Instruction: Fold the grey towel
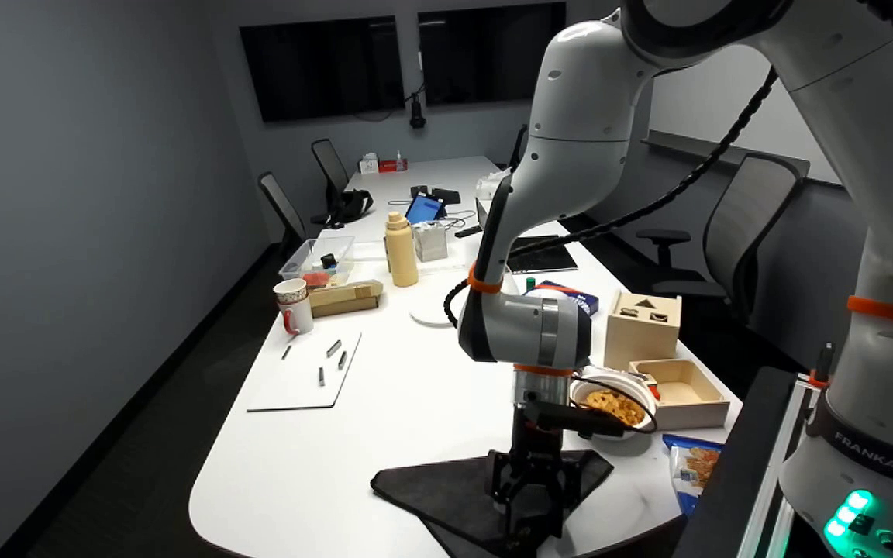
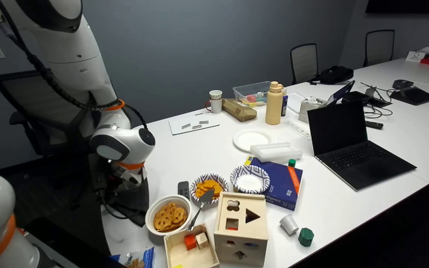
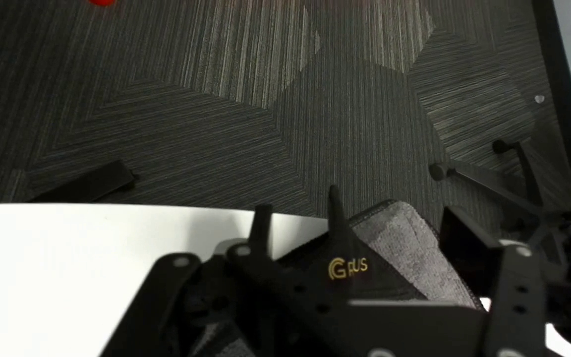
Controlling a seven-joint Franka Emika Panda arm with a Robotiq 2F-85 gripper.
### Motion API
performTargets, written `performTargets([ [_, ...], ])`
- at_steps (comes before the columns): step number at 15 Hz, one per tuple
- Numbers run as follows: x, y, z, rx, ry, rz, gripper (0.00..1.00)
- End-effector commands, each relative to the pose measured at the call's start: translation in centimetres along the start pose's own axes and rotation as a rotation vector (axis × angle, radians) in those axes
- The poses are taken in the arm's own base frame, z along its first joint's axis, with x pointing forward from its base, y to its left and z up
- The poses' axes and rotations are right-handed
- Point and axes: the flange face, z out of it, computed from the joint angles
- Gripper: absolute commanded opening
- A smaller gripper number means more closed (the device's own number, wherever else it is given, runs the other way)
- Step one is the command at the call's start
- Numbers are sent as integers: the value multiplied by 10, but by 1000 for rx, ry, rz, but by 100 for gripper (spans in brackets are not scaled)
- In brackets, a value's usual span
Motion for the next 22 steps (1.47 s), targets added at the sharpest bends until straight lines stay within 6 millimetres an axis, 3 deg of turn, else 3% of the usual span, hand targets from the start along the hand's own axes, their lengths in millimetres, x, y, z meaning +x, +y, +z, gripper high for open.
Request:
performTargets([
  [1, -9, -19, -6, -70, 17, 23, 100],
  [5, -6, -57, -10, -202, 141, 25, 100],
  [10, 10, -118, -16, -341, 382, -73, 100],
  [13, 25, -144, -25, -391, 532, -142, 100],
  [17, 49, -166, -34, -414, 649, -224, 100],
  [22, 72, -179, -22, -412, 658, -275, 100],
])
